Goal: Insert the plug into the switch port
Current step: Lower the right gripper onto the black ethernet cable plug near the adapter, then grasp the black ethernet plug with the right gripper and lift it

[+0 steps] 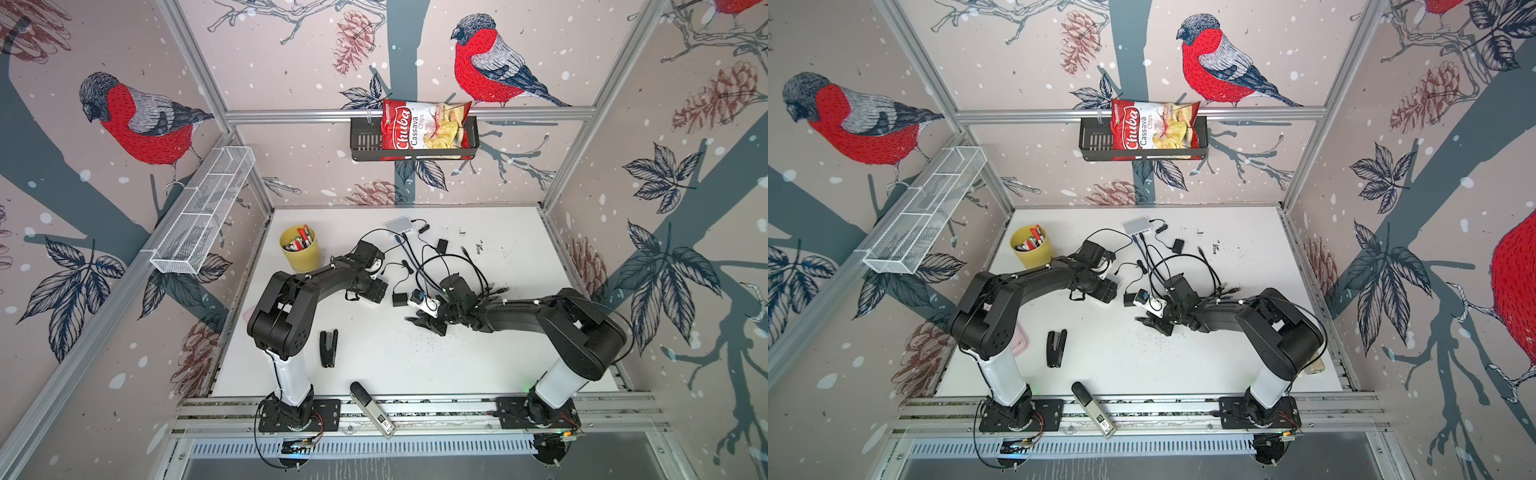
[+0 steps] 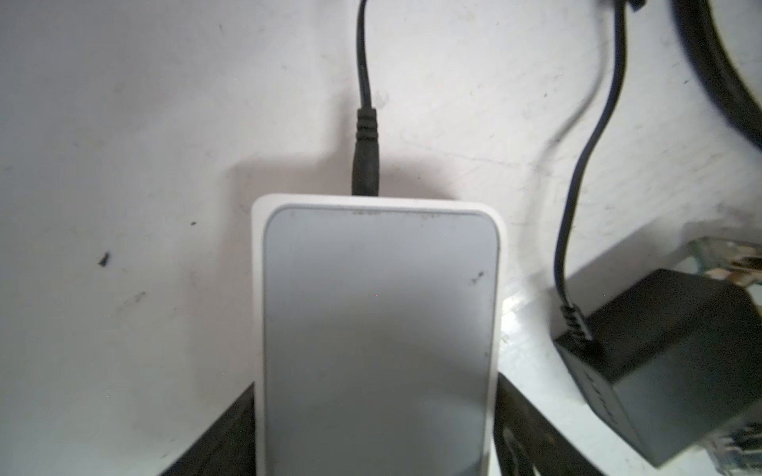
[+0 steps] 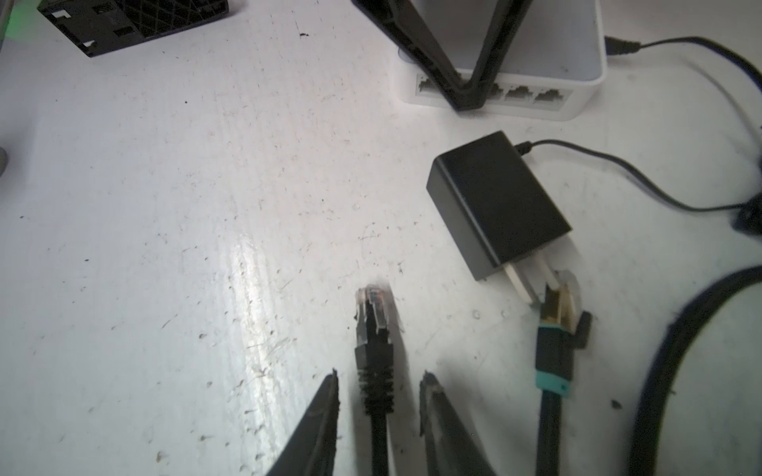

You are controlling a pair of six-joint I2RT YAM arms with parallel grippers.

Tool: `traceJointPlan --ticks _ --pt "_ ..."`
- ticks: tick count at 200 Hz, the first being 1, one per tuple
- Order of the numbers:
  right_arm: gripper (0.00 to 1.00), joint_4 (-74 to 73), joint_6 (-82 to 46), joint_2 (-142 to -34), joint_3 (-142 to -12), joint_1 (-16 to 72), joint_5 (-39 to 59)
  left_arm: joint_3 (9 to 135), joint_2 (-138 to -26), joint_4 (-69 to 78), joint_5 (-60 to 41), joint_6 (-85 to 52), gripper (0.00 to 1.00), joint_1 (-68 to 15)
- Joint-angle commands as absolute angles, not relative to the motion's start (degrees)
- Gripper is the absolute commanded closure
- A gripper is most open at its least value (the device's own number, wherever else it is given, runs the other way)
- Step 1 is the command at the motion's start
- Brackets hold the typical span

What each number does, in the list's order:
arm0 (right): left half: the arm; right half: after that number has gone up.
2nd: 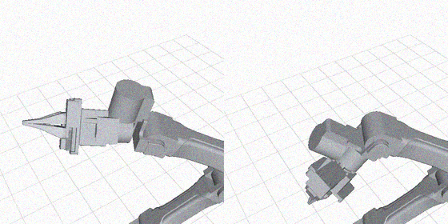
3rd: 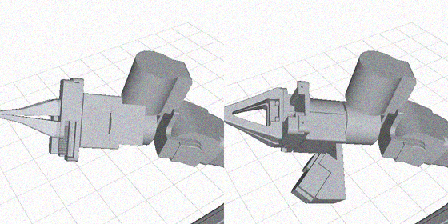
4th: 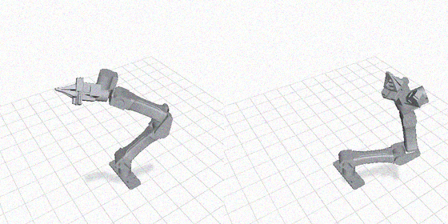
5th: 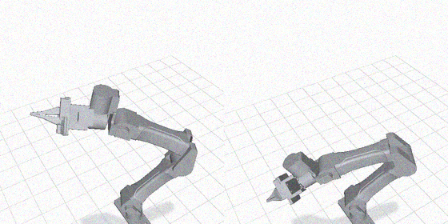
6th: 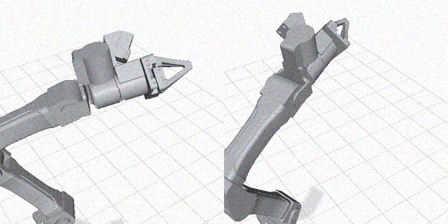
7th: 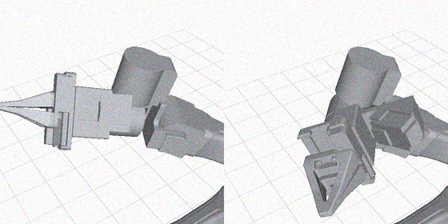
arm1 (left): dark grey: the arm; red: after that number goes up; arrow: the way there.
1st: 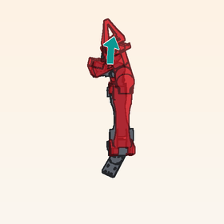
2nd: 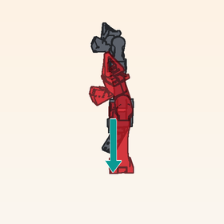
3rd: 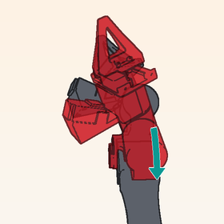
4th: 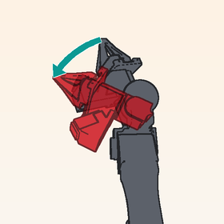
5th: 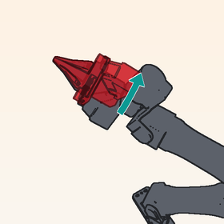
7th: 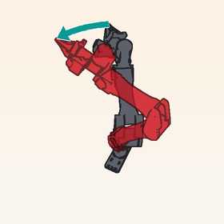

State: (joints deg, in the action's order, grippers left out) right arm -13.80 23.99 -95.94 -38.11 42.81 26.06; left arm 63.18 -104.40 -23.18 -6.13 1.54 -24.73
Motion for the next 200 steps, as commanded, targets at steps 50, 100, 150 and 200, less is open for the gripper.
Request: traceJointPlan --ticks 50,100,150,200 --pt "0.64 -19.0 22.0 -96.9 -37.4 42.9 28.1 63.1 -103.4 -24.1 -6.4 1.6 0.2 -24.7" --pt "0.7 -19.2 21.9 -98.3 -37.4 42.9 28.5 62.8 -103.5 -24.3 -6.3 1.6 0.21 -24.7" --pt "0.74 -19.6 21.9 -98.5 -36.9 42.9 29.5 61.9 -102.7 -24.3 -6.3 0.7 0.21 -24.7" --pt "0.64 -20.0 21.0 -100.1 -38.1 42.6 31.6 60.1 -101.2 -23.1 -7.4 -0.3 0.21 -24.7"
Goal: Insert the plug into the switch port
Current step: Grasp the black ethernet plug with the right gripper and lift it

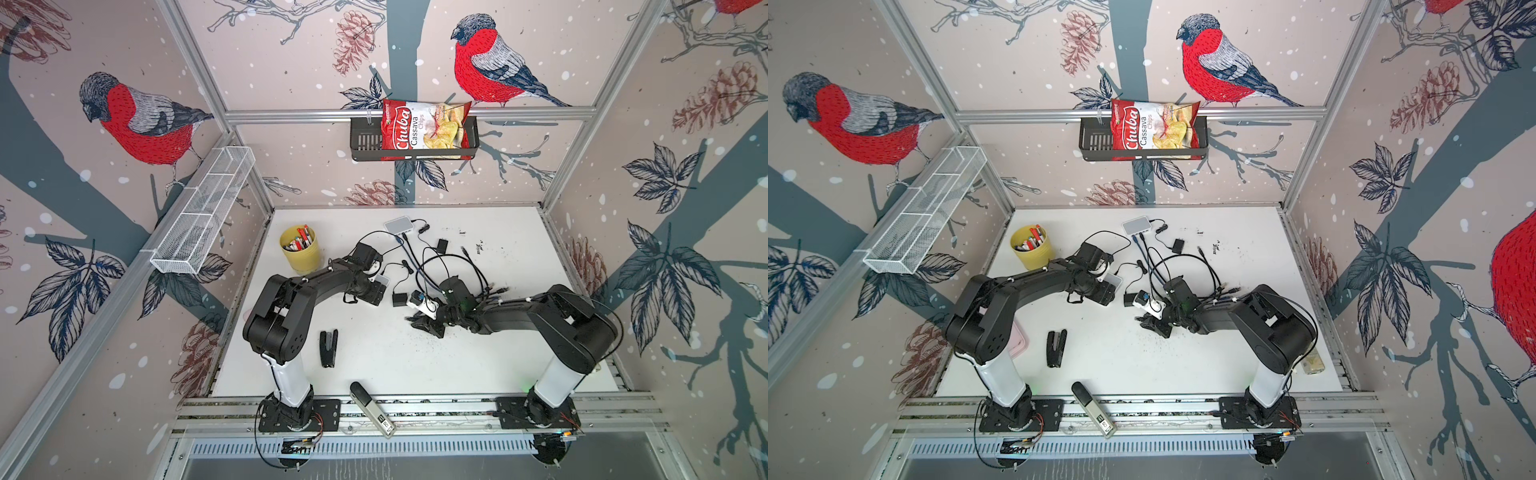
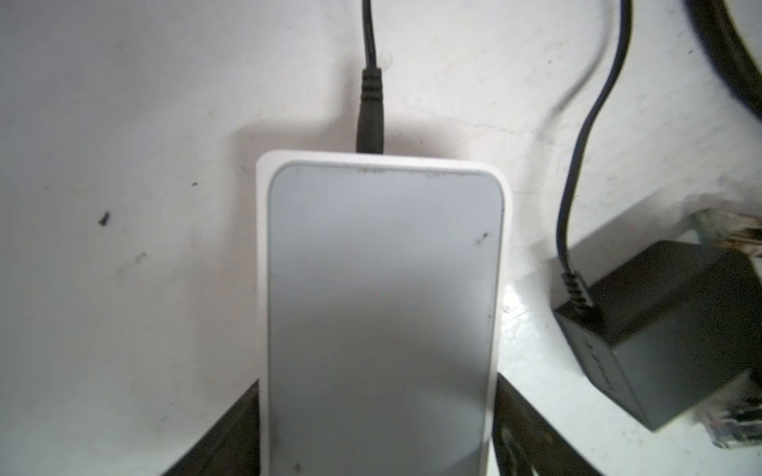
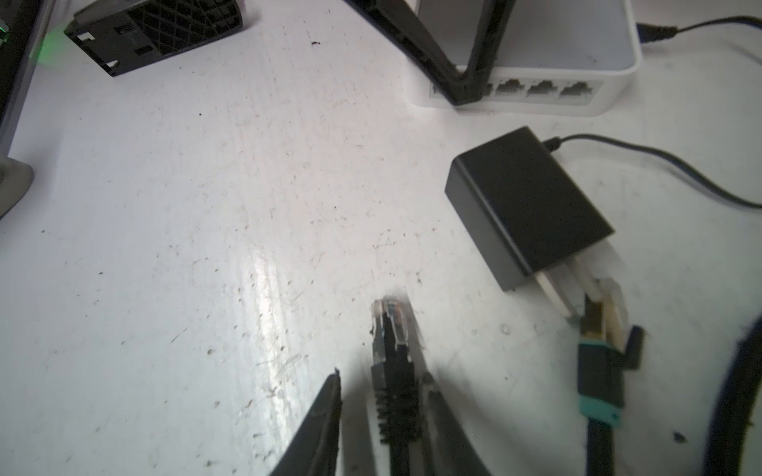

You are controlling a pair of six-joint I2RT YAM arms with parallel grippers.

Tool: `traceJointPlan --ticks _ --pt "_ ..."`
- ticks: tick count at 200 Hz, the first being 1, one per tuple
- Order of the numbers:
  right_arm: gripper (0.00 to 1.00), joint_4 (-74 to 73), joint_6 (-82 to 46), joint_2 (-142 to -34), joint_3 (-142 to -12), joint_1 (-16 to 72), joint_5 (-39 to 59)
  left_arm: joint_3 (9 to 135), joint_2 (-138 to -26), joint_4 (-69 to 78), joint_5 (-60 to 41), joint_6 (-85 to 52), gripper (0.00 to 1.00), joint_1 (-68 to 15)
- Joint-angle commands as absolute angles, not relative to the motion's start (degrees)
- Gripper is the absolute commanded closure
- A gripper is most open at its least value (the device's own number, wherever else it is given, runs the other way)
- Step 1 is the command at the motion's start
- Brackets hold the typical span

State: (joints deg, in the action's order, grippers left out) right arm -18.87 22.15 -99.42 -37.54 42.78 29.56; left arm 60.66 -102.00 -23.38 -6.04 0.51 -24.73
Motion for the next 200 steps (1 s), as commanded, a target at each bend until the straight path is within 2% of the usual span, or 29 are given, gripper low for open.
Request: traceJointPlan --ticks 1,50,120,200 --pt "0.64 -20.0 21.0 -100.2 -38.2 42.6 31.6 60.1 -101.2 -23.1 -7.4 -0.3 0.21 -24.7" --pt "0.64 -19.9 19.1 -101.1 -38.6 39.2 37.9 59.4 -100.8 -22.5 -7.8 -0.4 0.21 -24.7" --pt "0.66 -18.4 19.1 -103.1 -39.5 38.9 39.7 58.4 -100.7 -21.7 -8.1 -0.5 0.22 -24.7" --pt "0.83 -19.7 18.6 -102.6 -37.9 39.2 35.4 58.3 -100.9 -21.4 -7.9 -0.4 0.22 -24.7"
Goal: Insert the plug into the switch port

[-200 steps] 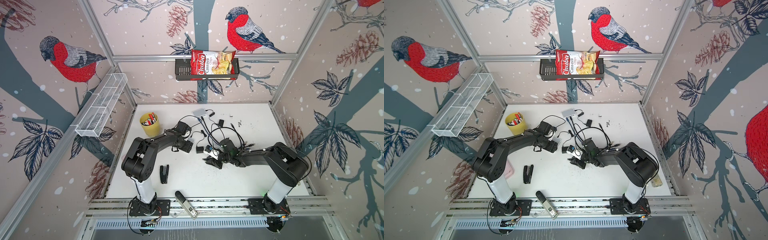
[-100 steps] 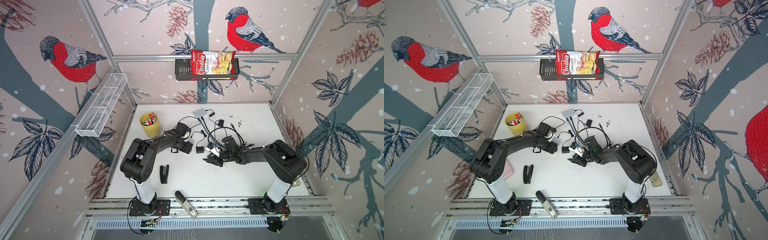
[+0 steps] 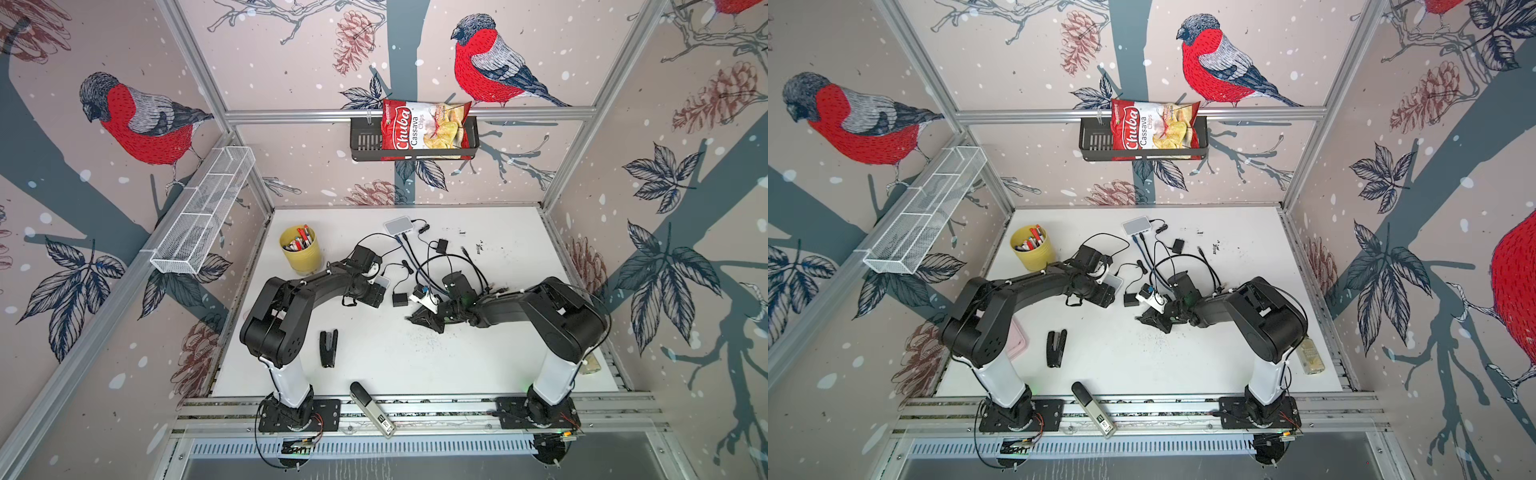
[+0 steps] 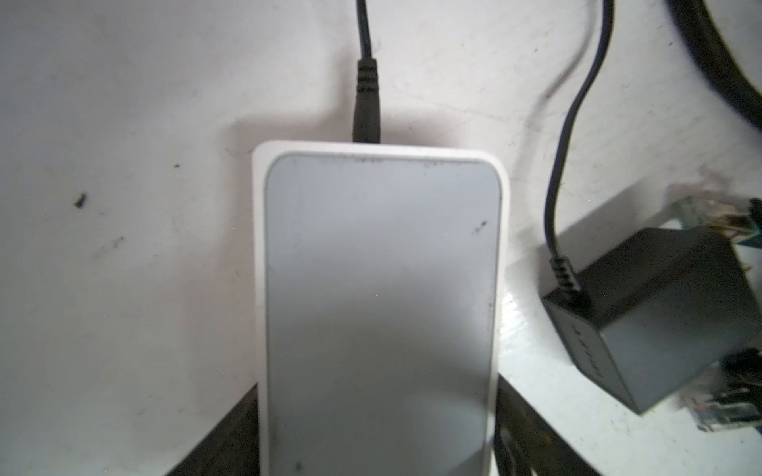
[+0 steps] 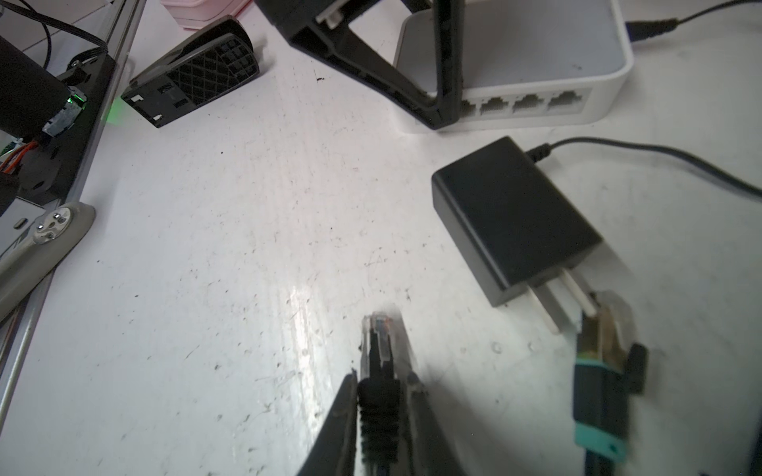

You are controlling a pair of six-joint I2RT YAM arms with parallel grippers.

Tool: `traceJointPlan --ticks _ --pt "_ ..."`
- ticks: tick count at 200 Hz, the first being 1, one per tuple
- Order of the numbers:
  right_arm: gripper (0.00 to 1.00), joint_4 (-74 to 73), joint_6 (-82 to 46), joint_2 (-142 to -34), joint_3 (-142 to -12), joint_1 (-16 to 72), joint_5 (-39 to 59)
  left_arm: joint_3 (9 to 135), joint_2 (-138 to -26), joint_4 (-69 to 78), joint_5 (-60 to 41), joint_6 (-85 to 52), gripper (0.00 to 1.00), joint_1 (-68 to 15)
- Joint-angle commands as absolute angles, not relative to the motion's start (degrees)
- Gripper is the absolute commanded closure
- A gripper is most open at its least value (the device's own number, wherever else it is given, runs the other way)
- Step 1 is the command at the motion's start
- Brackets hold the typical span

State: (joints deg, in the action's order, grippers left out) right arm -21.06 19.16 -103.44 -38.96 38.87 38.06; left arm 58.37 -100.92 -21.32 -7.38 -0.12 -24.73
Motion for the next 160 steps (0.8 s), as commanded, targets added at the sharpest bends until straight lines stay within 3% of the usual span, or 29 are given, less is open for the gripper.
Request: traceJointPlan --ticks 1,15,33,92,160 --pt "0.83 -19.8 18.6 -102.5 -37.8 39.2 35.1 58.3 -100.9 -21.4 -7.9 -0.4 0.22 -24.7" --pt "0.92 -20.9 19.2 -101.3 -36.5 39.7 32.9 58.3 -101.0 -21.5 -7.8 -0.5 0.22 -24.7" --pt "0.94 -23.8 20.4 -99.2 -33.9 41.2 28.2 58.1 -100.9 -21.5 -7.7 -0.6 0.22 -24.7" --pt "0.95 -39.5 25.0 -93.2 -24.5 47.4 10.2 56.3 -99.6 -20.9 -8.8 -2.2 0.22 -24.7" --pt "0.95 -46.0 28.6 -94.9 -24.5 51.4 3.5 52.5 -97.2 -20.4 -15.3 -7.4 0.25 -25.1"
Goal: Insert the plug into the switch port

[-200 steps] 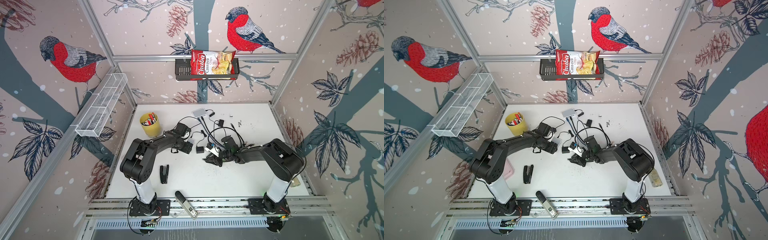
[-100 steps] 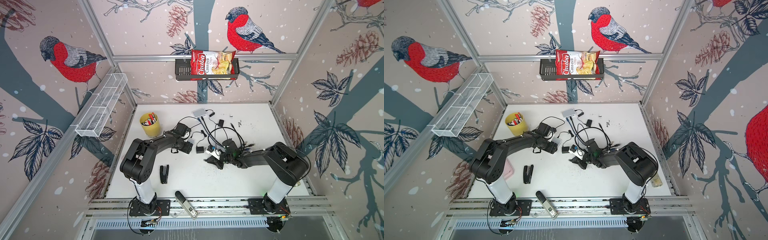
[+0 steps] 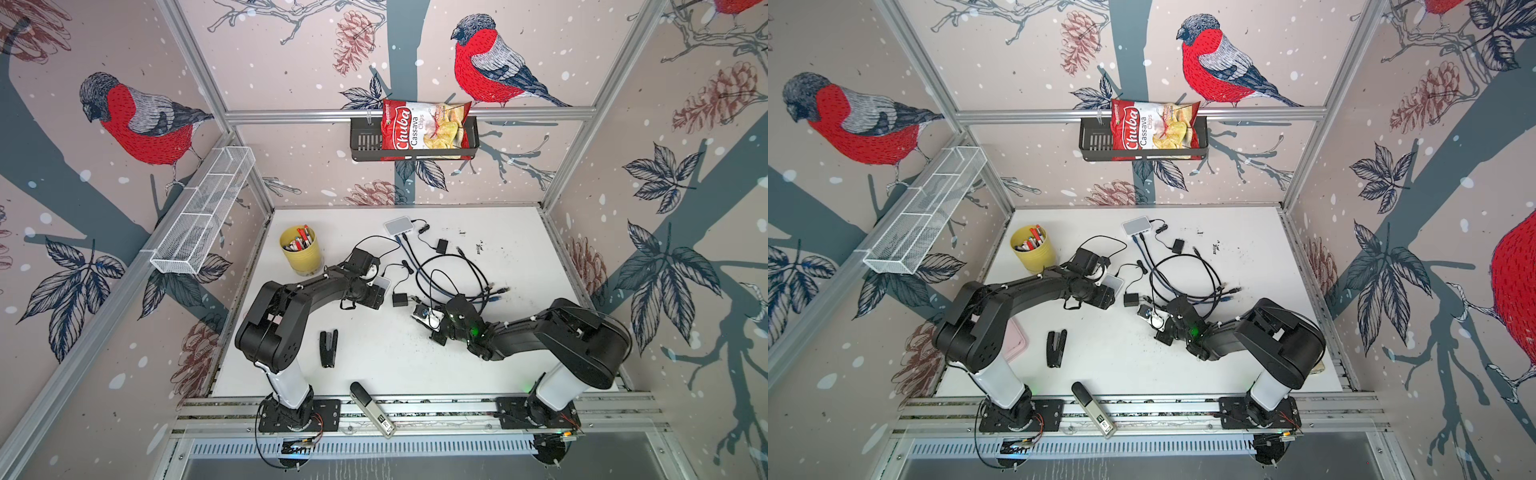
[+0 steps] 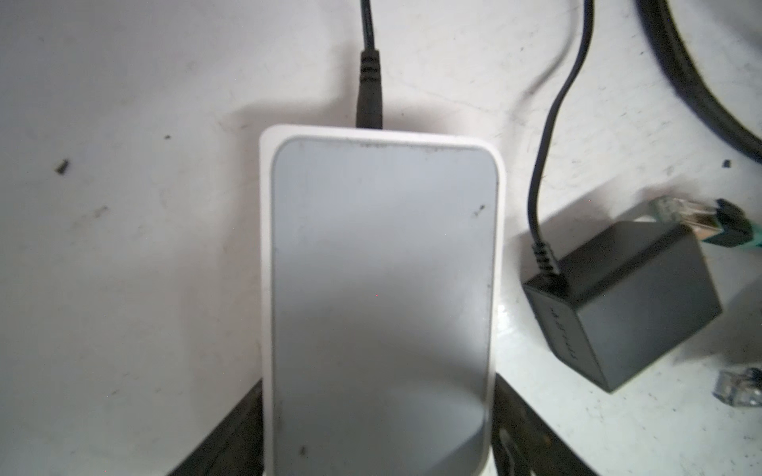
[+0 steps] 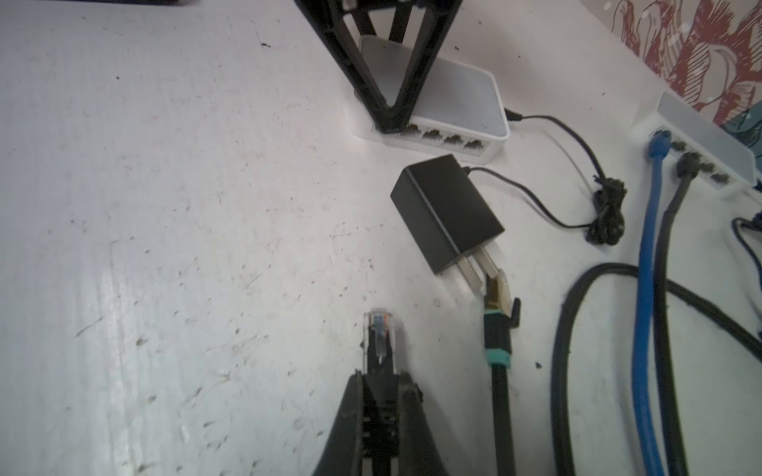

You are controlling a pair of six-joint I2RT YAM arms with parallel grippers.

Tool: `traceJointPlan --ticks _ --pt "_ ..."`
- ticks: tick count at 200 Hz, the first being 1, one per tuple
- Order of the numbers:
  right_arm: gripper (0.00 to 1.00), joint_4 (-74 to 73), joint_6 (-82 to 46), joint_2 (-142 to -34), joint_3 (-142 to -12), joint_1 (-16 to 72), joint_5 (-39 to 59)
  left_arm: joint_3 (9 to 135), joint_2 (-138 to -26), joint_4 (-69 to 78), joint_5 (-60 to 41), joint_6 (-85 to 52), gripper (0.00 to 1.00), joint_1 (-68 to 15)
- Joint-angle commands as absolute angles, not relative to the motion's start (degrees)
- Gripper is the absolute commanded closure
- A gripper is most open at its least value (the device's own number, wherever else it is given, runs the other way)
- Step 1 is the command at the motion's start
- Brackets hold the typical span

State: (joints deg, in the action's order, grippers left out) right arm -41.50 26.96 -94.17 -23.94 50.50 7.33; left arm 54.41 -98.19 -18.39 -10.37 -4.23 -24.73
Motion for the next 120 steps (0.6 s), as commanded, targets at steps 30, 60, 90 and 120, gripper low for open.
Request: traceJointPlan --ticks 30,60,90,120 --pt "0.95 -46.8 29.1 -96.5 -26.0 52.0 4.3 50.9 -94.3 -20.3 -15.8 -8.8 0.26 -26.2" --pt "0.95 -47.0 29.2 -99.3 -29.2 52.1 5.8 51.4 -93.1 -23.0 -13.3 -9.9 0.26 -28.2" --pt "0.95 -46.9 29.1 -103.0 -32.7 52.2 6.7 52.3 -93.6 -25.9 -10.5 -10.9 0.26 -30.4" --pt "0.95 -47.3 28.3 -105.6 -35.0 51.3 5.2 51.5 -93.6 -27.0 -9.5 -11.7 0.26 -31.5"
